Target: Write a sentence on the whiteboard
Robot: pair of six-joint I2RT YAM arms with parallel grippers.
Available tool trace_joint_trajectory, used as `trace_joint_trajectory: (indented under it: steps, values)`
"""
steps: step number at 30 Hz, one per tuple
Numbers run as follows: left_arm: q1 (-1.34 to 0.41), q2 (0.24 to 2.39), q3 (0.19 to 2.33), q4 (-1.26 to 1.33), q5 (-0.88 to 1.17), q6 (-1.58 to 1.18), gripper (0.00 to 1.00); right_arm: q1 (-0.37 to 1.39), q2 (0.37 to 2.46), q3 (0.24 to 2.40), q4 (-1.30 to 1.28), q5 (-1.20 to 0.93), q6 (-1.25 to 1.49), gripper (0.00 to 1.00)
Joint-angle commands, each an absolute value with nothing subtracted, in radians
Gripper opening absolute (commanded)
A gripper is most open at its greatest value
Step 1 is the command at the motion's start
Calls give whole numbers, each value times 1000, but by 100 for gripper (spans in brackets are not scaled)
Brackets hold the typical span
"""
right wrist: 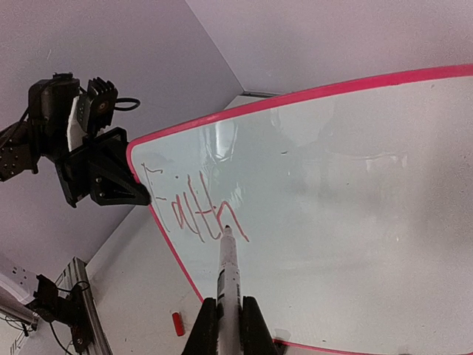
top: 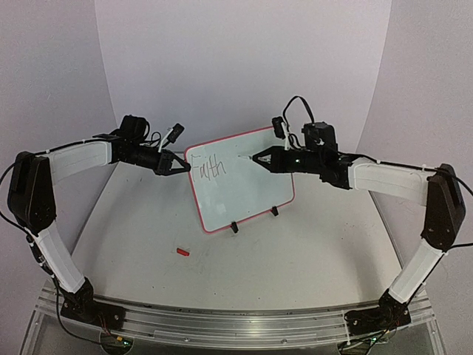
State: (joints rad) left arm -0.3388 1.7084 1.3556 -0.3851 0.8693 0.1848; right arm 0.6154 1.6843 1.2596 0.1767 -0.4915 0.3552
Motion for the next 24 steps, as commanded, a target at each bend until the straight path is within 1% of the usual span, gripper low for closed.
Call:
trace_joint_trajectory:
  steps: [1, 4, 14, 24]
  values:
    - [-372, 1695, 1379, -446, 866, 220, 0, 598, 1715, 1308, 177, -591, 340, 0]
    - [-371, 1697, 1379, -447, 863, 221, 0, 598, 1740, 1331, 175, -586, 339, 0]
    - [-373, 1703, 1381, -450, 862, 223, 0, 597, 1796, 1382, 170, -469, 356, 0]
    - [-373, 1705, 1382, -453, 860, 226, 0, 598, 1841, 1407, 161, -421, 367, 0]
